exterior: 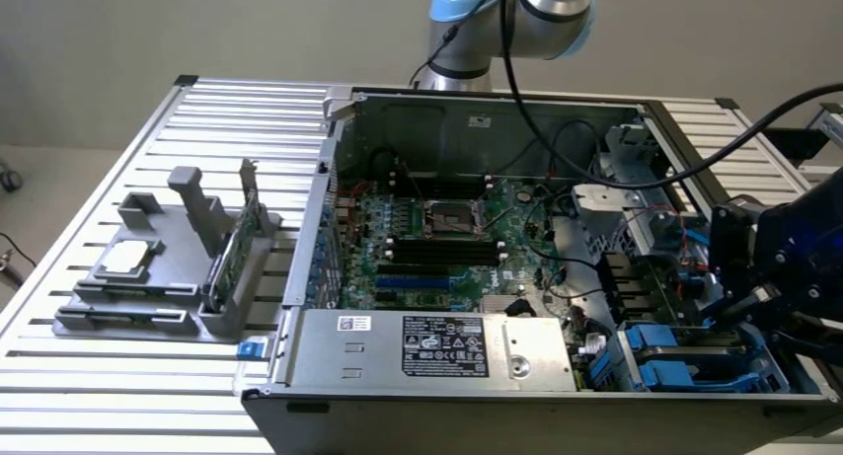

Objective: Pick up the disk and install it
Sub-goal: 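Insert the first disk wire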

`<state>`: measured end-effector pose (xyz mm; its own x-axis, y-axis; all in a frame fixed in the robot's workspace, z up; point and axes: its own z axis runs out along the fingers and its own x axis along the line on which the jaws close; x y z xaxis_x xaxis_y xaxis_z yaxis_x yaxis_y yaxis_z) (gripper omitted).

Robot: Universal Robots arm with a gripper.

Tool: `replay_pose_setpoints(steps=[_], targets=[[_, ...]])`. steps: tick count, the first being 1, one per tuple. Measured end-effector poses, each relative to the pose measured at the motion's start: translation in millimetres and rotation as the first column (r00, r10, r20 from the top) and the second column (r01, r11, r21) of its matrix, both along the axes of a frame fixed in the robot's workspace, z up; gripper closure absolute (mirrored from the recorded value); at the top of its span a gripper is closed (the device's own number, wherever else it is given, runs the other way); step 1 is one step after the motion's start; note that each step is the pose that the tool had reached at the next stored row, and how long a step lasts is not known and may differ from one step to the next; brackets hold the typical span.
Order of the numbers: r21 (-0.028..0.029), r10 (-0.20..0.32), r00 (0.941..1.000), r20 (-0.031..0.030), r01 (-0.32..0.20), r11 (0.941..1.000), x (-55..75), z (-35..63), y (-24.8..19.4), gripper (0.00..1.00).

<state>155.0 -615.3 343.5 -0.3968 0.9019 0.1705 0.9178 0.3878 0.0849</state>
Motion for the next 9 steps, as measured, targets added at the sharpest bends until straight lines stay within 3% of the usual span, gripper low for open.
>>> replay_pose_setpoints(steps=[9], targets=[[-0.0009,-0.07,0.9974,-0.0128,0.07,0.9975,0.0,0.0,0.0,0.84]])
